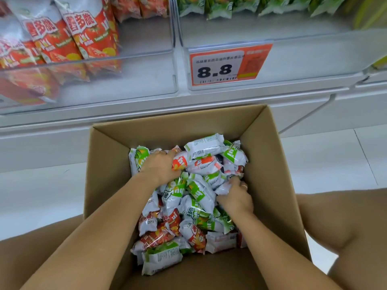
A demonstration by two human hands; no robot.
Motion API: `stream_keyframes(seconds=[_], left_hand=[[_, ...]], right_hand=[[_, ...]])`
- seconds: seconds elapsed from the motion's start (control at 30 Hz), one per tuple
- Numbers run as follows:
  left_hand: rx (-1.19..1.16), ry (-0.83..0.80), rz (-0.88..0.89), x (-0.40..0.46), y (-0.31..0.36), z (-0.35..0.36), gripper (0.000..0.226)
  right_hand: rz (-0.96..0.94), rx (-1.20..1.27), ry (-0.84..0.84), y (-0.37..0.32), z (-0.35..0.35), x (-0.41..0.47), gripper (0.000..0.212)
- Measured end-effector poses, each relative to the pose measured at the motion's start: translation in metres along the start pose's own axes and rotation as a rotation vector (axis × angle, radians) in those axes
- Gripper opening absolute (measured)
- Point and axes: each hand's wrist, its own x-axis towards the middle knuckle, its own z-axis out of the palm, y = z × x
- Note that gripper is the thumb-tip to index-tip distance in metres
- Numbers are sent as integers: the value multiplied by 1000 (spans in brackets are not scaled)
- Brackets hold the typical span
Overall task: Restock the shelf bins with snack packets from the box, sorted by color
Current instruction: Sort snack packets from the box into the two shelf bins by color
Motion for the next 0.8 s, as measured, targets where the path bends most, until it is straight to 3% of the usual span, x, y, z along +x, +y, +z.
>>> stream_keyframes(seconds=[0.17, 0.27, 0.37, 0.47, 0.63, 0.8], left_hand=[[-296, -53, -93, -39, -7, -27, 23], [-464, -126, -131, -62, -8, -50, 28], [-729, -173, -177, -85, -4, -76, 36], [-1064, -305, -201, -112, 4, -93, 27], [-1328, -139, -151, -150, 16, -103, 21], [-1726, -17, -30, -188, 30, -100, 27]], right_hand=[[-98, 92, 232, 4, 1, -15, 44], [-37, 318, 373, 2, -12, -25, 36], [89, 642, 382, -9, -26, -37, 31], [76, 933, 397, -18, -40, -58, 23], [-150, 1272, 330, -31, -65, -106, 22], [-224, 1341, 219, -34, -89, -146, 21]])
